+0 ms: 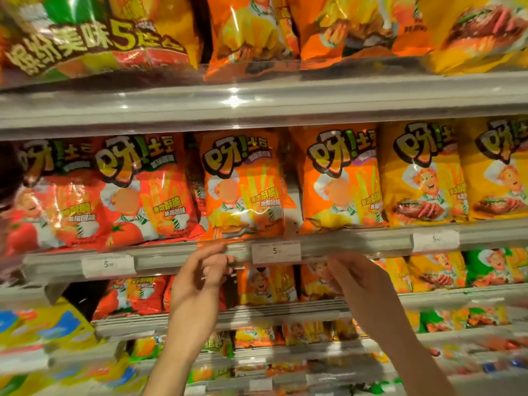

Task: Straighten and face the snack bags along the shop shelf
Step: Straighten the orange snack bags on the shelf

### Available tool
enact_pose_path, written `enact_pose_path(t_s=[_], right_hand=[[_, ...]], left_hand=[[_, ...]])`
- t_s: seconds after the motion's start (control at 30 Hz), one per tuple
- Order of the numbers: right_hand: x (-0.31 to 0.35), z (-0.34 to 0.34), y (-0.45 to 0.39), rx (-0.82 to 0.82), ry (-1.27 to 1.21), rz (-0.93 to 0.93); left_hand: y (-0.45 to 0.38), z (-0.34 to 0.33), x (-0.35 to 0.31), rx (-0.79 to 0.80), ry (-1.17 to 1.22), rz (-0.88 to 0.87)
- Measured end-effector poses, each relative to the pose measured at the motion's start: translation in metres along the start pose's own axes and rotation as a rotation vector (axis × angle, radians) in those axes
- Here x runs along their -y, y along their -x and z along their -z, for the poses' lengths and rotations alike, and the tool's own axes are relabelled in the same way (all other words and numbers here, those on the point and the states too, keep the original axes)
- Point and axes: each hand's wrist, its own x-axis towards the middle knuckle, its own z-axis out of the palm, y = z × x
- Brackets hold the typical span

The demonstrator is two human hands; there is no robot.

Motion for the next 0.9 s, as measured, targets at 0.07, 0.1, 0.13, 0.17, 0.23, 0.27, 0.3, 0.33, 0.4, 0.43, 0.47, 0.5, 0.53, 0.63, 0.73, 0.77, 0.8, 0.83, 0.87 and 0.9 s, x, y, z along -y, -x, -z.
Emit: enact_pose_path(t_s=[0.07, 0.1, 0.13, 0.17, 0.23, 0.27, 0.3, 0.33, 0.4, 0.43, 0.47, 0.5, 0.53, 0.63, 0.73, 0.77, 0.8, 0.83, 0.87, 0.9], right_hand=[[0.003, 0.001, -0.005, 0.014, 0.016, 0.026], [0.005, 0.001, -0.008, 0.016, 0.026, 0.036], [0.006, 0.0, -0.011, 0.012, 0.023, 0.039], [0.006, -0.001, -0.013, 0.013, 0.012, 0.039], [0.008, -0.005, -0.016, 0.029, -0.012, 0.055], [0.01, -0.006, -0.017, 0.04, -0.021, 0.069], [0.012, -0.008, -0.018, 0.051, -0.025, 0.088], [0.014, -0.009, -0.019, 0.057, -0.023, 0.11], [0.017, -0.012, -0.023, 0.065, -0.011, 0.139], [0.021, -0.014, -0.025, 0.062, -0.027, 0.137], [0.026, -0.016, -0.027, 0.057, -0.045, 0.132], [0.033, -0.018, -0.029, 0.043, -0.04, 0.149], [0.04, -0.02, -0.032, 0.03, -0.004, 0.2], [0.064, -0.03, -0.042, 0.01, 0.101, 0.327], [0.084, -0.049, -0.059, -0.011, -0.035, 0.236], [0.088, -0.057, -0.067, -0.014, -0.023, 0.201], [0.09, -0.065, -0.075, -0.025, 0.058, 0.195], [0.091, -0.072, -0.083, -0.023, 0.151, 0.183], [0.093, -0.08, -0.089, -0.017, 0.217, 0.153], [0.096, -0.087, -0.094, -0.004, 0.234, 0.108]], left_hand=[[-0.002, -0.007, -0.009, -0.021, -0.006, -0.004], [-0.002, -0.009, -0.012, -0.029, 0.003, -0.008], [-0.003, -0.01, -0.014, -0.036, 0.015, -0.005], [-0.003, -0.009, -0.015, -0.047, 0.02, -0.003], [-0.005, -0.008, -0.019, -0.063, 0.039, -0.02], [-0.007, -0.009, -0.021, -0.068, 0.062, -0.032], [-0.01, -0.009, -0.023, -0.071, 0.086, -0.043], [-0.014, -0.01, -0.025, -0.073, 0.111, -0.05], [-0.022, -0.013, -0.027, -0.061, 0.159, -0.065], [-0.027, -0.014, -0.027, -0.052, 0.174, -0.074], [-0.032, -0.014, -0.027, -0.046, 0.187, -0.082], [-0.037, -0.012, -0.027, -0.043, 0.202, -0.088], [-0.041, -0.009, -0.027, -0.042, 0.215, -0.096], [-0.056, 0.003, -0.026, -0.068, 0.135, -0.161], [-0.077, 0.006, -0.025, -0.051, -0.015, -0.175], [-0.084, 0.004, -0.025, -0.013, -0.073, -0.151], [-0.089, 0.0, -0.026, 0.03, -0.118, -0.125], [-0.094, -0.005, -0.027, 0.064, -0.146, -0.11], [-0.098, -0.01, -0.03, 0.092, -0.159, -0.098], [-0.101, -0.016, -0.032, 0.115, -0.157, -0.075]])
